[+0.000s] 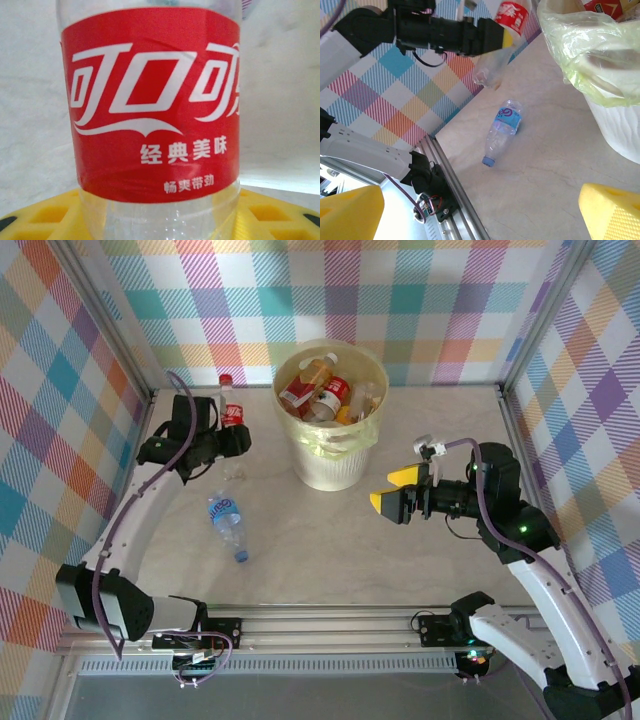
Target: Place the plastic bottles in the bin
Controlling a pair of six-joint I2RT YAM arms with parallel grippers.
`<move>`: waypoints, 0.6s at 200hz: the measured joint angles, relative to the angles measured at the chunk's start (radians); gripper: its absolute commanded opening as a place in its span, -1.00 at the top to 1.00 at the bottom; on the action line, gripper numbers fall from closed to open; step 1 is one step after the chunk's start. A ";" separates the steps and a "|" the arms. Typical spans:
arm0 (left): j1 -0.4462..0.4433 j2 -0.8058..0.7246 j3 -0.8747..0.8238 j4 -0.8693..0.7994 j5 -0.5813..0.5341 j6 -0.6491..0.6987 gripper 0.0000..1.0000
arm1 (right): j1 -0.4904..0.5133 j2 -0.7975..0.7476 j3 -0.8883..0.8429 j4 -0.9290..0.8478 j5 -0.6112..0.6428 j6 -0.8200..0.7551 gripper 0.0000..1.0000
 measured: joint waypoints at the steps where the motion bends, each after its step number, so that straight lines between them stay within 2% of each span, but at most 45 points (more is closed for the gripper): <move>1: 0.000 0.000 0.002 0.000 0.002 0.001 -0.12 | 0.000 -0.001 -0.001 0.000 0.001 0.000 -0.99; 59: -0.010 -0.024 0.140 0.023 0.227 0.105 -0.13 | 0.000 -0.060 -0.023 0.044 0.012 0.019 -0.99; 120: -0.079 0.058 0.355 0.017 0.323 0.179 -0.12 | 0.000 -0.143 -0.083 0.144 0.062 0.051 -0.99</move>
